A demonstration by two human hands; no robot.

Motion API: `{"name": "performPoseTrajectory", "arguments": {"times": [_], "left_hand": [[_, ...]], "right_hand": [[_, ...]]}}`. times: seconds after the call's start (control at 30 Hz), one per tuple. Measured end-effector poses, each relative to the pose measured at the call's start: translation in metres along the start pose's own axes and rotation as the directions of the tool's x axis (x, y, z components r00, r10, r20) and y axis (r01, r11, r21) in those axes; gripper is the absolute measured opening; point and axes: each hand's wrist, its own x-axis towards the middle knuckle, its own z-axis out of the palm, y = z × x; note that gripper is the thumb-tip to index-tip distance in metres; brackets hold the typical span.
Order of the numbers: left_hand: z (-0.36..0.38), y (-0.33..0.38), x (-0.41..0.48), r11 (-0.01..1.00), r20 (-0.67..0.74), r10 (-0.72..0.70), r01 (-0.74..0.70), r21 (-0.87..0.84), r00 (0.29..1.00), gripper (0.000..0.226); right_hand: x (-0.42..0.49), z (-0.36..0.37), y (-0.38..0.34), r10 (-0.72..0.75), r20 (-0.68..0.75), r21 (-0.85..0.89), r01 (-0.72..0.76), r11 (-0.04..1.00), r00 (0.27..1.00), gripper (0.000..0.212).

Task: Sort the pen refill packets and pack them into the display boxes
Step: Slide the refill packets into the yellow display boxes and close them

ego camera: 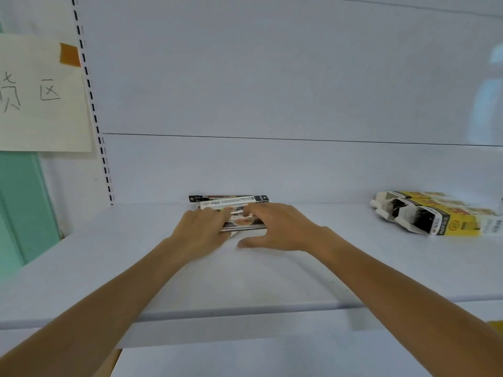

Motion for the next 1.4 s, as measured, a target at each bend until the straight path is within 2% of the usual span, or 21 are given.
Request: {"name": "performPoseTrajectory", "arguments": {"times": [0.03, 0.07, 0.1, 0.13, 0.17, 0.23, 0.27, 0.33, 0.43, 0.57, 0.63, 0.7, 0.77, 0.83, 0.9, 1.03, 1.17, 1.3, 1.4], "left_hand": [[0.001, -0.001, 0.000, 0.998, 0.006, -0.042, 0.042, -0.053, 0.999, 0.025], [0.001, -0.002, -0.001, 0.990, 0.015, -0.081, 0.082, -0.112, 0.997, 0.020], [0.000, -0.002, -0.001, 0.976, 0.036, -0.122, 0.127, -0.177, 0.992, 0.016], [-0.001, 0.000, 0.001, 0.961, 0.066, -0.157, 0.167, -0.218, 0.985, 0.015], [-0.002, 0.002, 0.003, 0.958, 0.083, -0.166, 0.181, -0.224, 0.983, 0.016], [-0.002, 0.012, 0.008, 0.979, 0.057, -0.110, 0.118, -0.166, 0.992, 0.023], [-0.002, 0.020, 0.009, 0.989, 0.028, -0.064, 0.067, -0.130, 0.998, 0.024], [-0.002, 0.035, 0.013, 0.997, -0.018, 0.018, -0.019, -0.070, 1.000, 0.022], [0.001, 0.055, 0.017, 0.995, 0.007, 0.084, -0.083, -0.059, 0.996, 0.023], [-0.005, 0.082, 0.024, 0.976, 0.017, 0.095, -0.090, -0.199, 0.995, 0.032], [-0.009, 0.101, 0.029, 0.966, 0.003, 0.117, -0.113, -0.231, 0.993, 0.037], [-0.010, 0.113, 0.034, 0.956, -0.025, 0.137, -0.139, -0.258, 0.990, 0.038], [-0.010, 0.130, 0.046, 0.957, -0.048, 0.125, -0.133, -0.259, 0.991, 0.037], [-0.010, 0.149, 0.060, 0.957, -0.056, 0.074, -0.087, -0.275, 0.996, 0.038], [-0.010, 0.171, 0.073, 0.960, -0.072, 0.012, -0.032, -0.279, 0.997, 0.039], [-0.006, 0.229, 0.101, 0.934, -0.083, -0.126, 0.090, -0.345, 0.989, 0.043], [0.001, 0.286, 0.123, 0.927, -0.020, -0.128, 0.112, -0.357, 0.992, 0.037], [0.005, 0.316, 0.132, 0.944, -0.004, -0.150, 0.142, -0.298, 0.989, 0.040], [0.003, 0.328, 0.139, 0.925, 0.036, -0.199, 0.200, -0.323, 0.979, 0.041]], "right_hand": [[-0.002, -0.001, 0.007, 0.076, -0.044, 0.089, -0.072, 0.993, 0.996, 0.044], [-0.005, -0.003, 0.015, 0.178, -0.095, 0.250, -0.149, 0.957, 0.980, 0.041], [-0.007, -0.002, 0.022, 0.305, -0.131, 0.456, -0.216, 0.863, 0.943, 0.040], [-0.007, -0.001, 0.028, 0.431, -0.132, 0.637, -0.257, 0.727, 0.893, 0.042], [-0.007, 0.002, 0.033, 0.527, -0.101, 0.753, -0.281, 0.595, 0.844, 0.045], [-0.004, 0.010, 0.035, 0.607, -0.006, 0.843, -0.322, 0.430, 0.794, 0.041], [-0.002, 0.014, 0.033, 0.610, 0.024, 0.853, -0.335, 0.401, 0.792, 0.032], [0.000, 0.016, 0.027, 0.605, 0.001, 0.805, -0.359, 0.472, 0.796, 0.017], [-0.004, 0.012, 0.030, 0.619, -0.118, 0.722, -0.361, 0.590, 0.776, 0.023], [-0.019, 0.005, 0.053, 0.612, -0.173, 0.697, -0.343, 0.629, 0.772, 0.017], [-0.029, 0.001, 0.071, 0.585, -0.160, 0.690, -0.334, 0.642, 0.795, 0.011], [-0.034, -0.010, 0.085, 0.534, -0.166, 0.643, -0.320, 0.696, 0.829, 0.016], [-0.042, -0.025, 0.112, 0.430, -0.230, 0.443, -0.300, 0.845, 0.873, 0.024], [-0.056, -0.041, 0.147, 0.335, -0.280, 0.200, -0.286, 0.937, 0.900, 0.028], [-0.077, -0.058, 0.185, 0.299, -0.304, 0.089, -0.285, 0.954, 0.905, 0.031], [-0.135, -0.085, 0.269, 0.374, -0.262, 0.015, -0.384, 0.923, 0.890, 0.035], [-0.198, -0.094, 0.338, 0.435, -0.266, 0.000, -0.451, 0.892, 0.860, 0.035], [-0.234, -0.090, 0.378, 0.447, -0.153, -0.043, -0.458, 0.888, 0.881, 0.032], [-0.242, -0.074, 0.394, 0.410, -0.205, -0.069, -0.431, 0.900, 0.889, 0.029]]}}
